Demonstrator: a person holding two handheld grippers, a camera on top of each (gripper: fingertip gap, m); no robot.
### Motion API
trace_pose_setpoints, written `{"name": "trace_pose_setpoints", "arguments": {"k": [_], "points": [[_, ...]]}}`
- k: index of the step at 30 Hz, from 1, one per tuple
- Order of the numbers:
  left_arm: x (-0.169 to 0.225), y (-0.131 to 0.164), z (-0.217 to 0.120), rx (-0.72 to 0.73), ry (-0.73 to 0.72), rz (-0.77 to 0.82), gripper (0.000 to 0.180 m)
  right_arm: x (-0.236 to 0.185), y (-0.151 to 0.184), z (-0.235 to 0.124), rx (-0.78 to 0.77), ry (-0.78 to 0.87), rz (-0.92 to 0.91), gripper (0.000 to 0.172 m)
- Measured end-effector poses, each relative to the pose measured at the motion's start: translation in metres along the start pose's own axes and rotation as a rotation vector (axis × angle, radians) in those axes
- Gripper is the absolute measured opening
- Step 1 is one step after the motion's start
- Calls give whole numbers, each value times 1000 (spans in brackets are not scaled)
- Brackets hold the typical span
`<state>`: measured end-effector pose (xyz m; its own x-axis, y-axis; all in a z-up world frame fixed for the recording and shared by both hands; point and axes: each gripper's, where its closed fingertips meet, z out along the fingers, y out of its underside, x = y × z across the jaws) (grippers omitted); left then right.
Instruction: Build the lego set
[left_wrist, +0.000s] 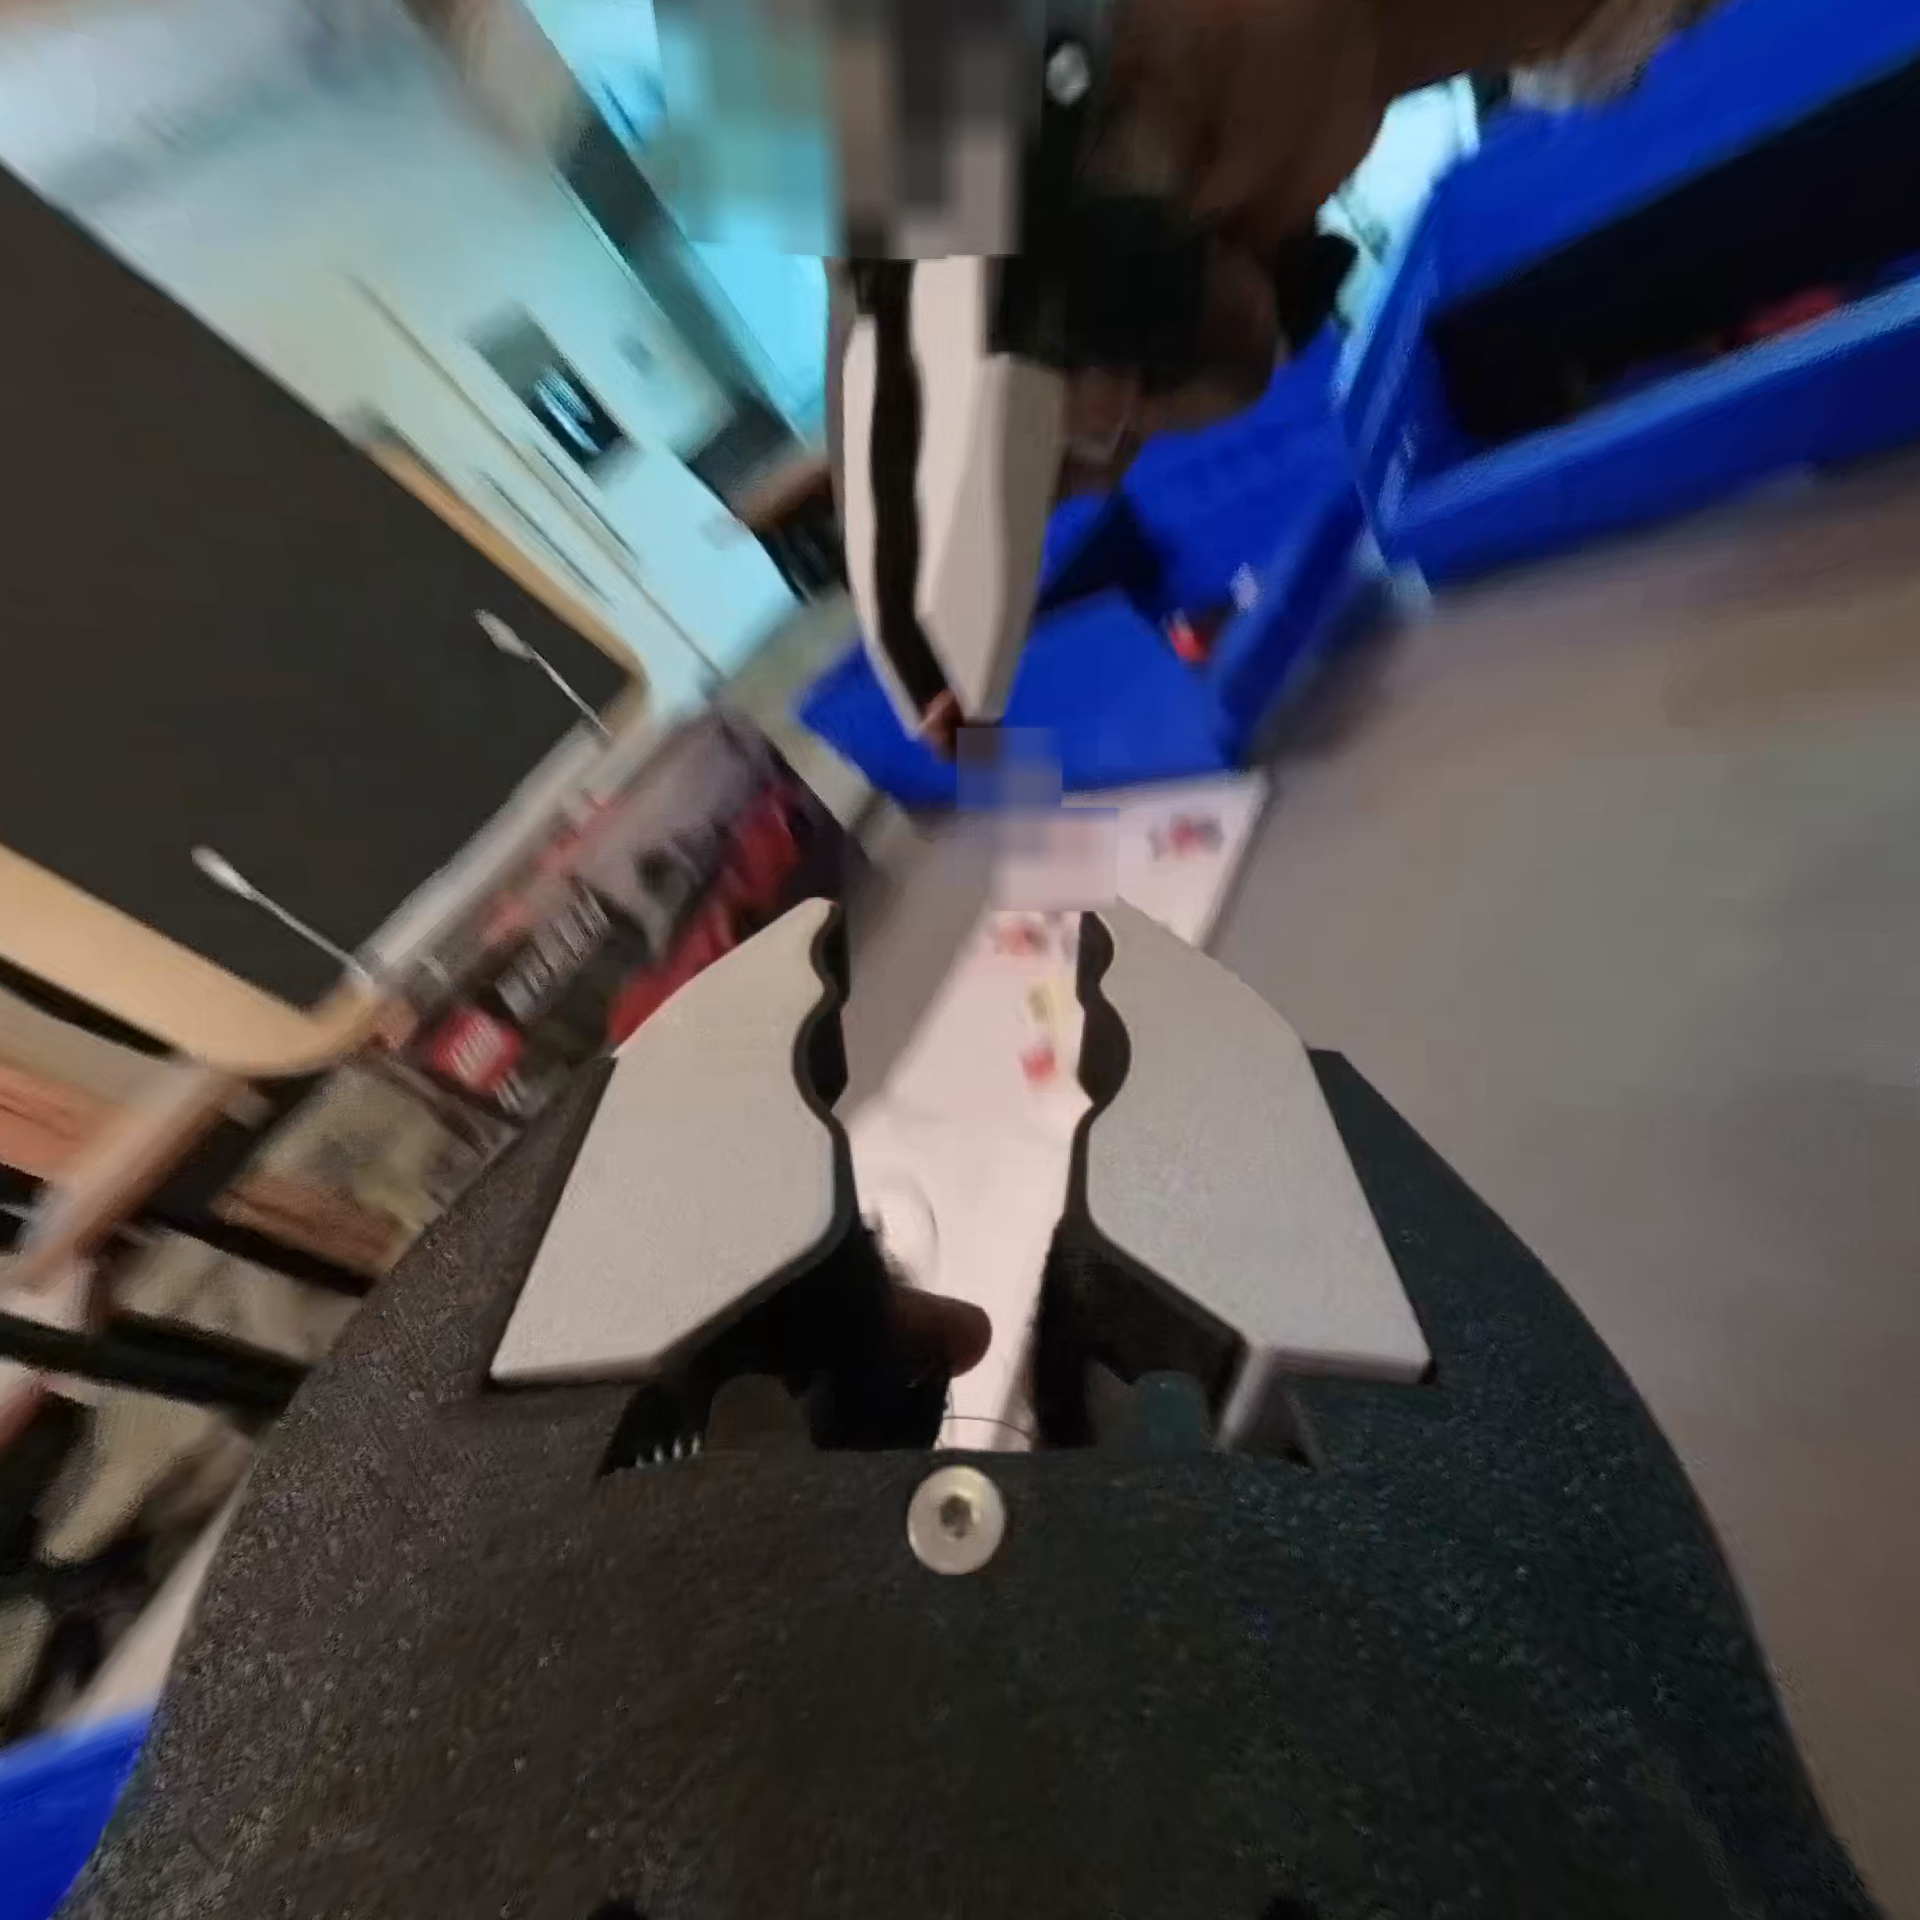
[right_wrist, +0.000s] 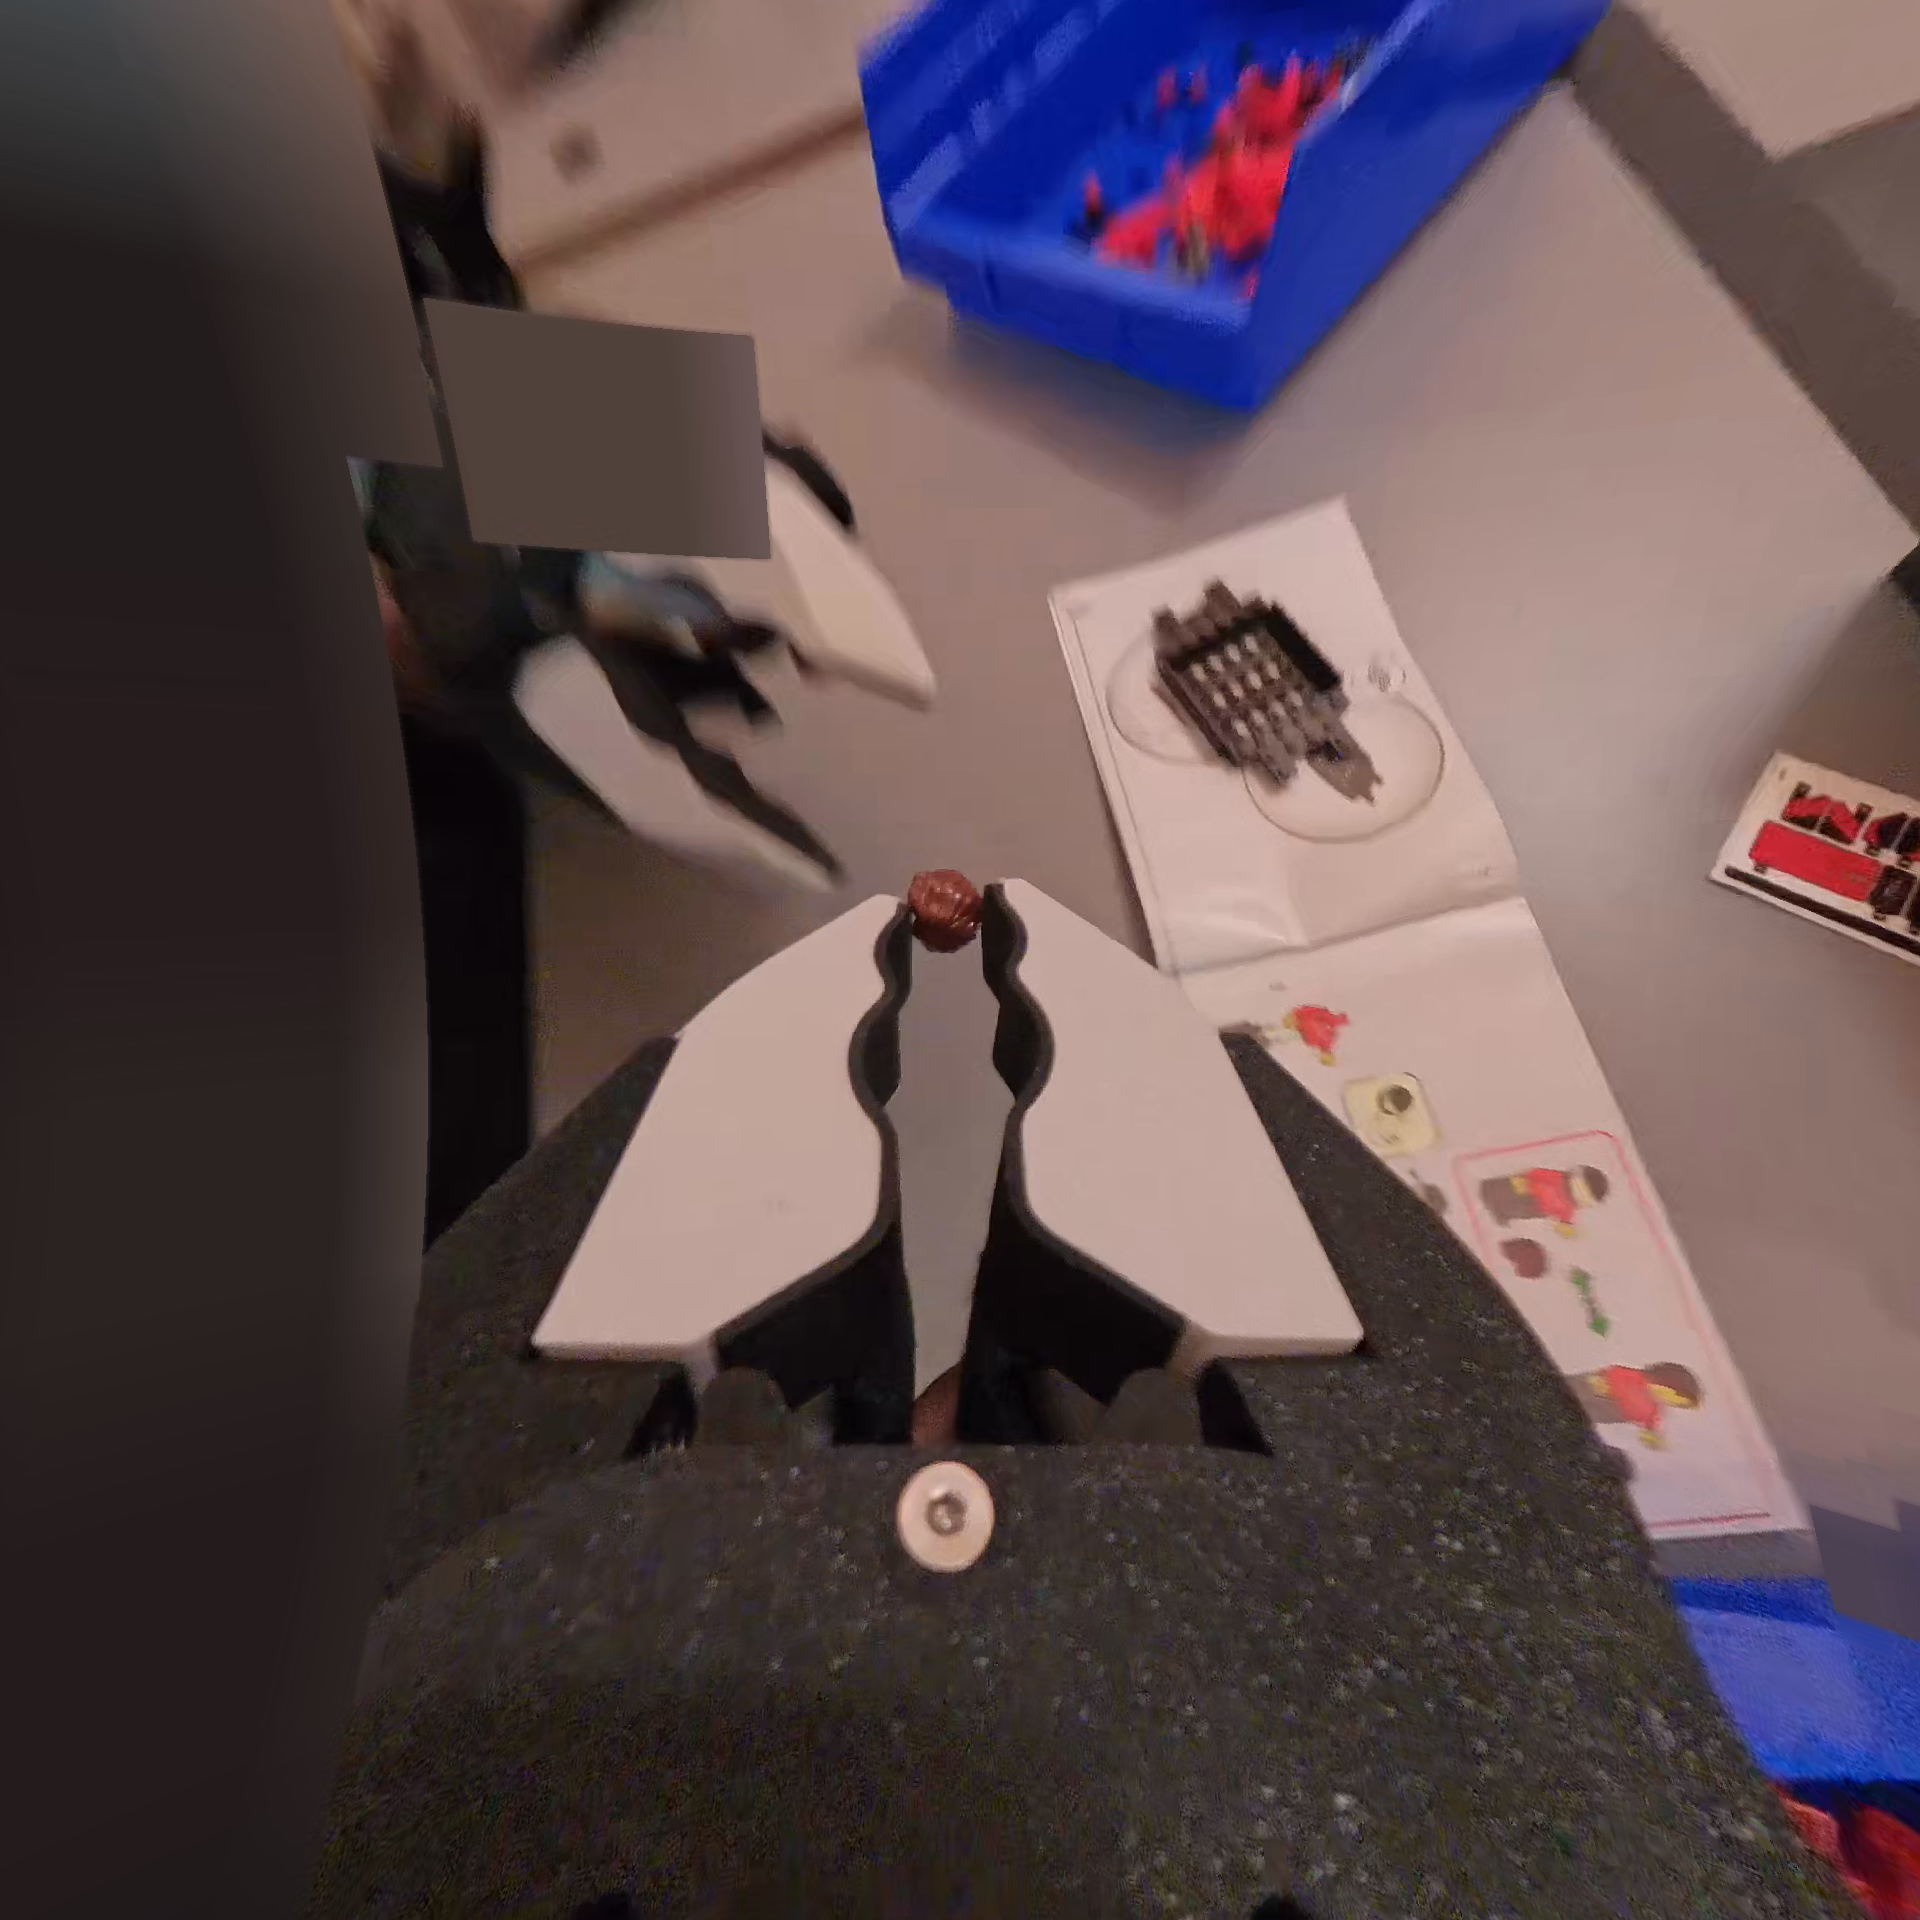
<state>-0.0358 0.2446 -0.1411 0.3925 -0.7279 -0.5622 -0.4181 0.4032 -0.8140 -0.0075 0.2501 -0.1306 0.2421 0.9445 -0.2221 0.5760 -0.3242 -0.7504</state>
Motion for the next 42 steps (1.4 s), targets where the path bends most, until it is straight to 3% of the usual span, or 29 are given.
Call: {"name": "trace_pose_setpoints", "arguments": {"k": [3,5,7,10,15,21,25,34,42], "points": [[-24,53,-39,-231,86,-279,34,15,39,47,-197,43,-144,13],[-38,62,-56,-237,99,-477,32,21,61,74,-287,47,-213,13],[-39,60,-66,-197,138,-561,34,26,78,94,-358,56,-266,13],[-49,70,-71,-191,46,-546,35,26,91,108,-424,61,-343,13],[-39,88,-68,-251,61,-536,38,25,100,116,-470,52,-391,13],[-43,87,-68,-221,25,-525,37,26,109,121,-492,22,-349,13],[-46,86,-70,-198,11,-543,37,29,110,119,-490,27,-326,26],[-38,92,-64,-228,30,-529,37,38,80,73,-297,87,-224,37],[-25,103,-54,-263,54,-541,45,70,62,-51,-170,365,-176,41]]}}
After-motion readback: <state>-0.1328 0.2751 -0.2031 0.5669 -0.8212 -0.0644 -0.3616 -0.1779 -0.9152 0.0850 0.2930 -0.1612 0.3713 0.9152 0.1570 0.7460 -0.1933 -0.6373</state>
